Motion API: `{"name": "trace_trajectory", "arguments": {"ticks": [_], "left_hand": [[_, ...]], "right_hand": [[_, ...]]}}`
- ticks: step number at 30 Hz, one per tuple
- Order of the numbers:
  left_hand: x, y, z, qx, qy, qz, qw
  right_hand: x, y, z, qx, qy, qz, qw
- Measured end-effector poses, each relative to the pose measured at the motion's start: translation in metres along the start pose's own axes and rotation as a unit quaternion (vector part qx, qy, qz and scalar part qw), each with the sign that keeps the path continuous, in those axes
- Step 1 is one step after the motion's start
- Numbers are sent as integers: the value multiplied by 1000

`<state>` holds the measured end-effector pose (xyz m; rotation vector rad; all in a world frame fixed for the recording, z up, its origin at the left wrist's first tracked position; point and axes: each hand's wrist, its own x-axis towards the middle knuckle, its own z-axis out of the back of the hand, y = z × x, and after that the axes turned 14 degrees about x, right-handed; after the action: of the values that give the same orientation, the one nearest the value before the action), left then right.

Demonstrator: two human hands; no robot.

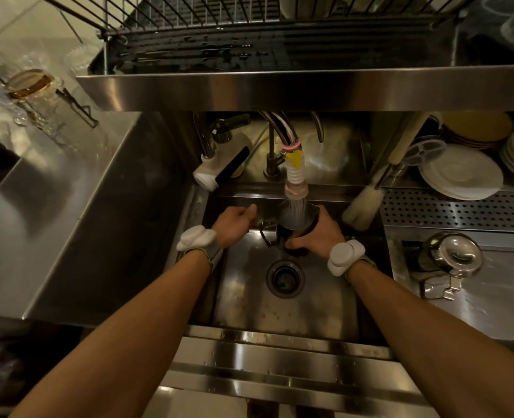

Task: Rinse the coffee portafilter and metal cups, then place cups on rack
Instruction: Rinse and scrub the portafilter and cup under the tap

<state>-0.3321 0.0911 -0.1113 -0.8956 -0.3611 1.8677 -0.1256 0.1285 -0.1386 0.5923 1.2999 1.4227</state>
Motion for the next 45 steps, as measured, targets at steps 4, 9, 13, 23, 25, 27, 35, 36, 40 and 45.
{"name": "trace_trajectory", "arguments": {"ticks": [4, 9, 13, 23, 25, 27, 35, 36, 40, 45], "left_hand": [[-4, -13, -6, -56, 37, -22, 997], [-9, -27, -11, -30, 64, -53, 996], [-11, -30, -14, -14, 58, -36, 998], [-27, -45, -5, 86, 45, -39, 995], [-31, -48, -8, 90, 50, -27, 994], [-35, -52, -11, 100, 39, -25, 994], [-39, -70, -14, 257, -47, -52, 964], [-38, -71, -13, 274, -61, -52, 958], [-37, -69, -7, 368, -84, -62, 924], [-35, -62, -8, 425, -95, -90, 896]], "right_hand": [[0, 8, -5, 19, 10, 8, 1000], [-2, 12, 3, 43, 46, 0, 998], [-11, 8, 12, 33, 67, -28, 997], [-25, -2, 43, -61, 43, -88, 993], [-24, 1, 45, -66, 51, -81, 993], [-22, 5, 47, -69, 57, -73, 993], [-20, 14, 54, -100, 76, -41, 991], [-20, 13, 55, -102, 76, -42, 991], [-19, 12, 57, -120, 81, -53, 988], [-16, 15, 55, -138, 86, -53, 985]]}}
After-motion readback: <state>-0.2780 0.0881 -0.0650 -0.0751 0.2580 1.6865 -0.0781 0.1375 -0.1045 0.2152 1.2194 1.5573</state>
